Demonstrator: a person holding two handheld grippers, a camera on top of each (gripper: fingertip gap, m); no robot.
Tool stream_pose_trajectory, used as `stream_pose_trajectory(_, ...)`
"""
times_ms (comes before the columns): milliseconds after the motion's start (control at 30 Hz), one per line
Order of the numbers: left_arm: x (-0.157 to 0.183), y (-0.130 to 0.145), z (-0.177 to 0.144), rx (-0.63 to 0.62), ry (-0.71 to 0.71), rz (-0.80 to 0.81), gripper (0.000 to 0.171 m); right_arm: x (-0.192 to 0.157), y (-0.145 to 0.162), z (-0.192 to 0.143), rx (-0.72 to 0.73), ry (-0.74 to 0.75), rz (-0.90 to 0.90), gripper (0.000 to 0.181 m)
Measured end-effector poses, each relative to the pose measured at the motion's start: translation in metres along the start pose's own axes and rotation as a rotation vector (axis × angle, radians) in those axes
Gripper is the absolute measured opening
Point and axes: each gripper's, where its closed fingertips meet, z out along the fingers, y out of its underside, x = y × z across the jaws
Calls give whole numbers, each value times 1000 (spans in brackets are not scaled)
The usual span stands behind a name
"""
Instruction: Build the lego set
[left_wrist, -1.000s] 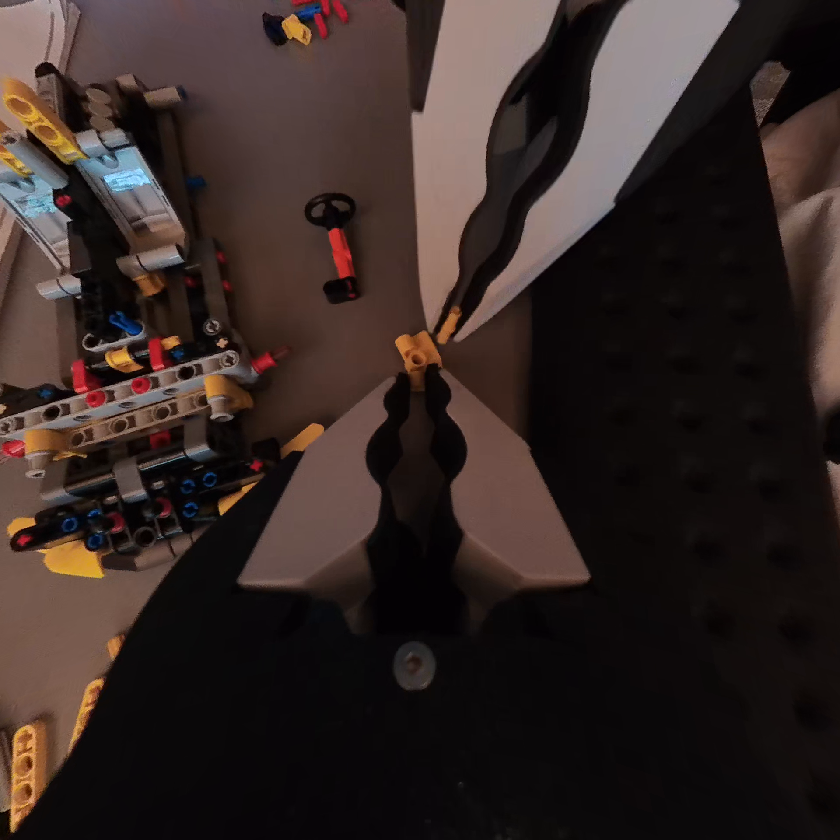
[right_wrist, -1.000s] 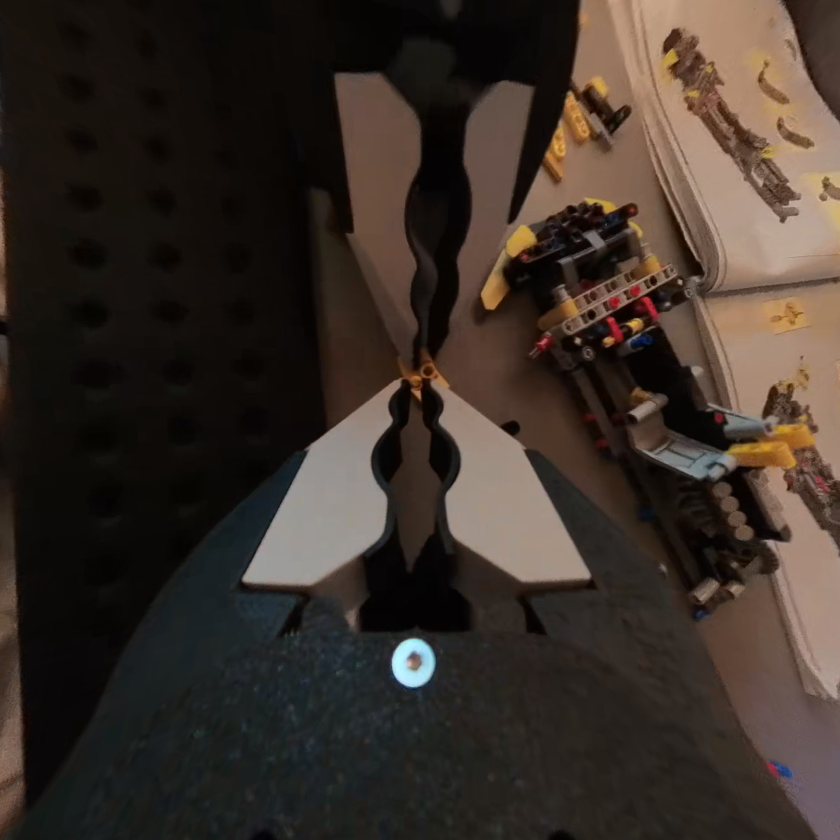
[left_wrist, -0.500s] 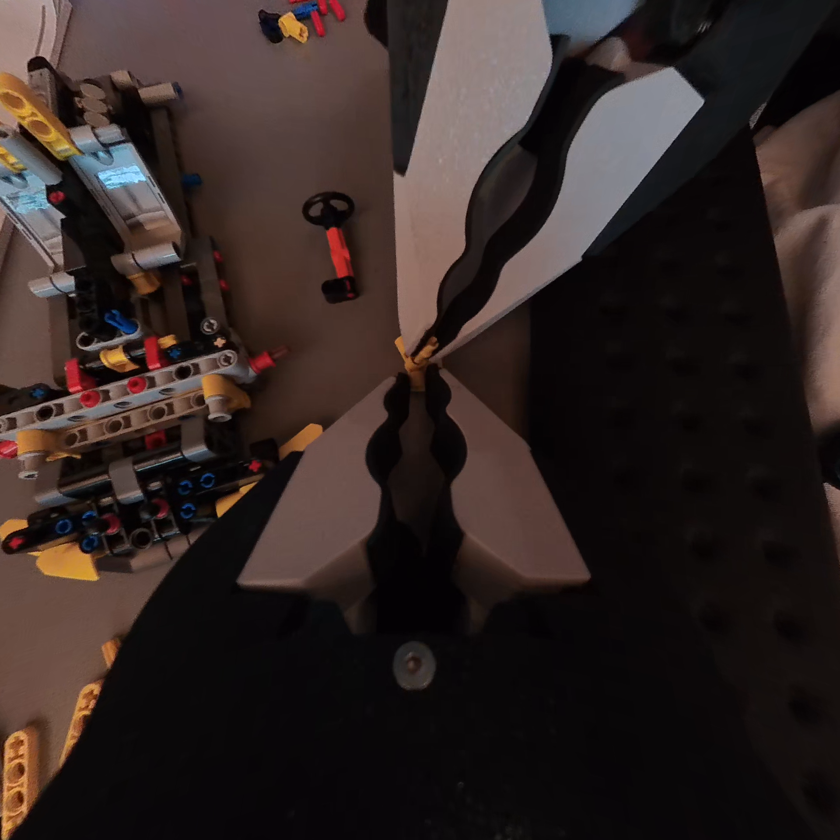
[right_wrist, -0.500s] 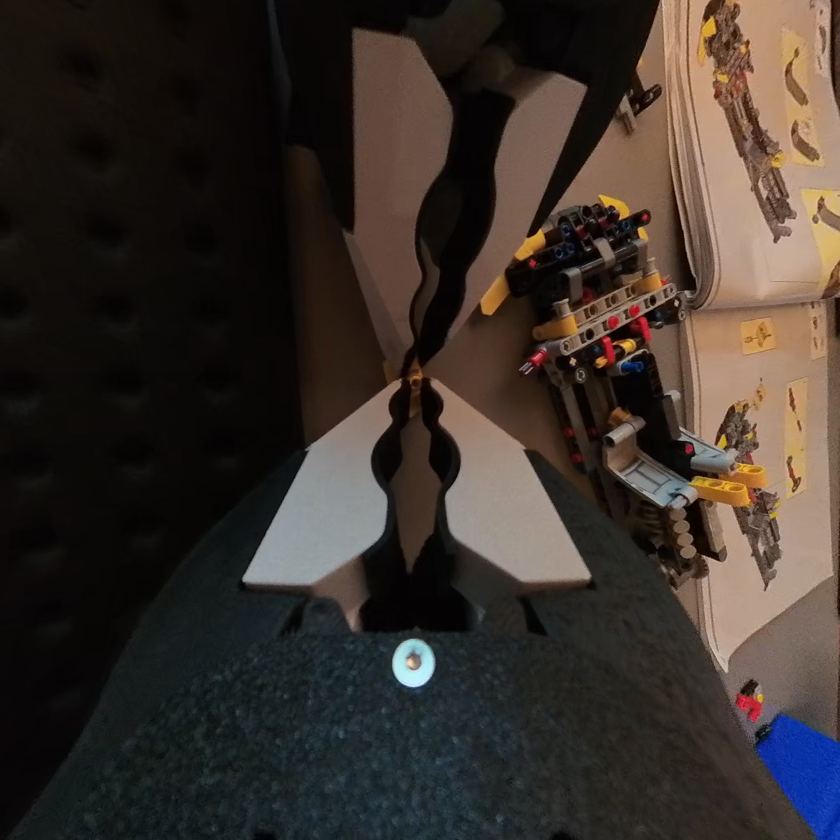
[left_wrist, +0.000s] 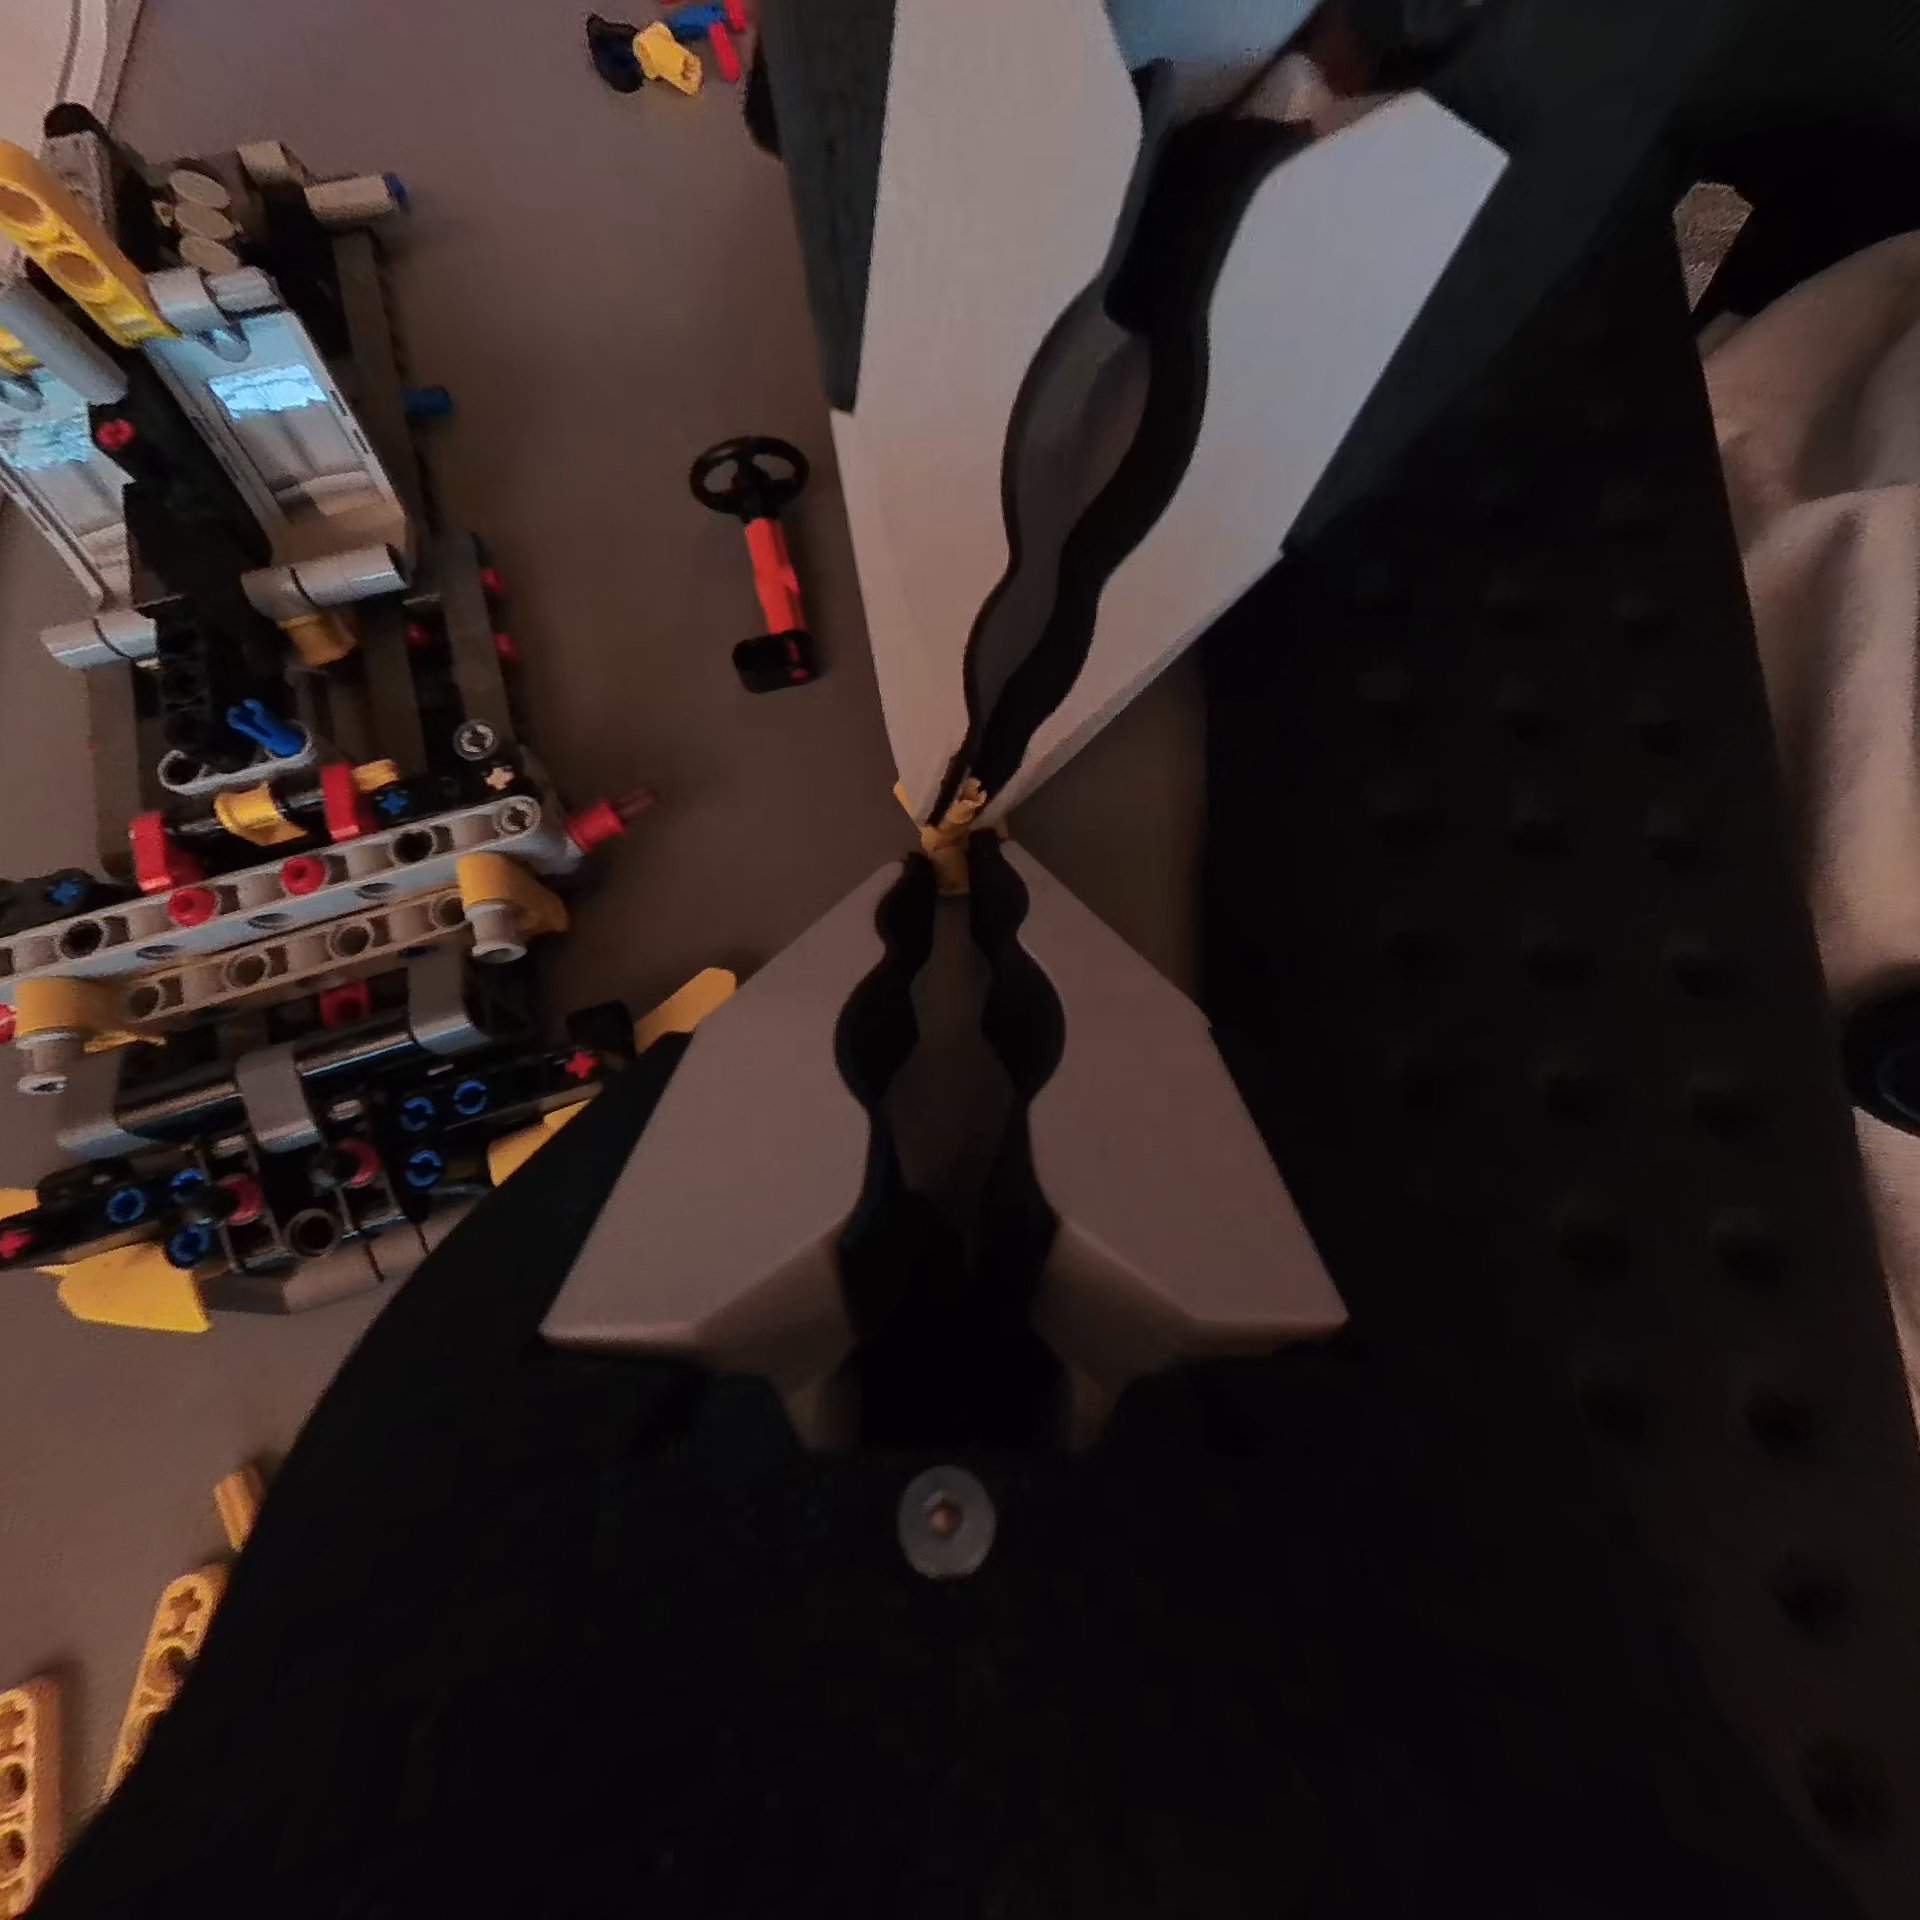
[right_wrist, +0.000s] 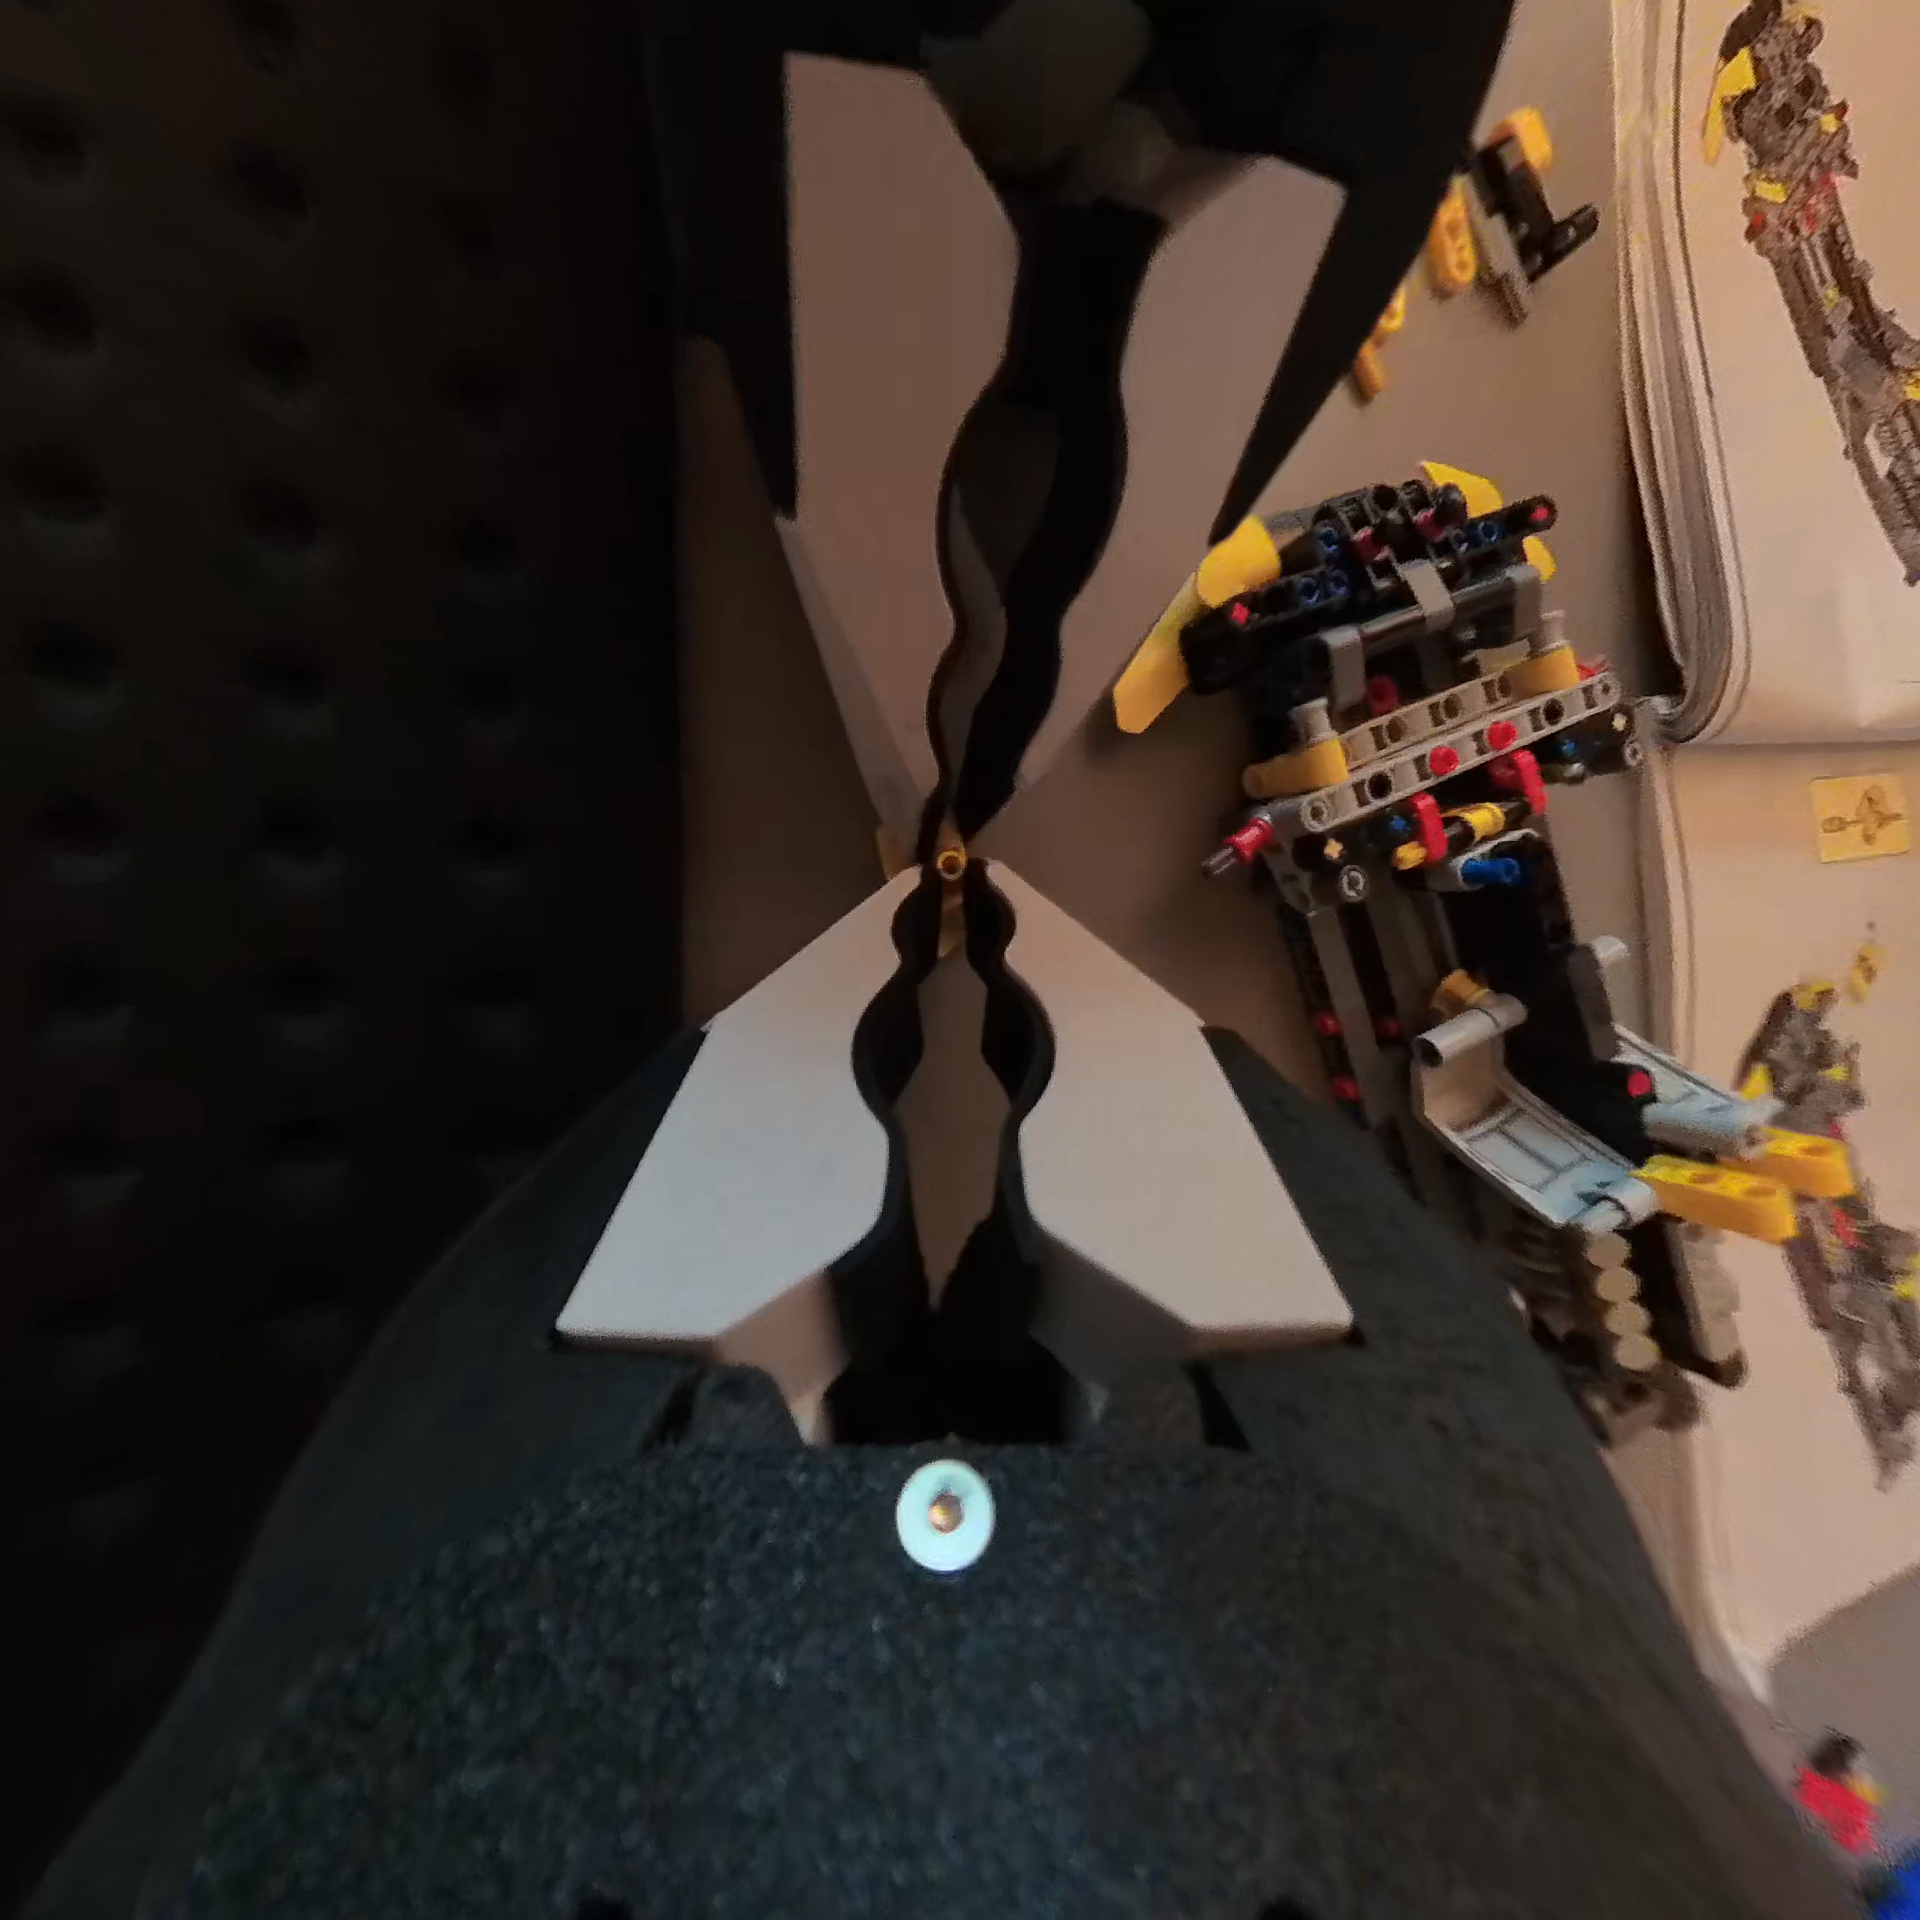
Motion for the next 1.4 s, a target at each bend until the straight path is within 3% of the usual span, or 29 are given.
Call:
stream_pose_trajectory(300,0,0,0,1,17,-18,4,-1,0,1,123,-192,190,5)
stream_pose_trajectory(533,0,0,0,-1,5,-10,5,-1,-1,0,80,-171,181,6)
stream_pose_trajectory(667,-1,0,0,-1,-23,20,5,2,-4,-5,129,-195,238,22)
stream_pose_trajectory(767,-5,-10,-7,72,-137,166,5,9,-7,-18,243,-199,303,27)
stream_pose_trajectory(900,-27,-31,-32,162,-490,473,5,11,-21,-31,442,-353,533,48)
stream_pose_trajectory(1000,-29,-39,-39,171,-620,613,4,21,-36,-38,605,-324,588,49)
stream_pose_trajectory(1067,-30,-45,-42,176,-680,672,4,24,-44,-43,691,-321,608,48)
stream_pose_trajectory(1400,-29,-51,-46,191,-743,740,4,29,-44,-43,698,-243,550,30)
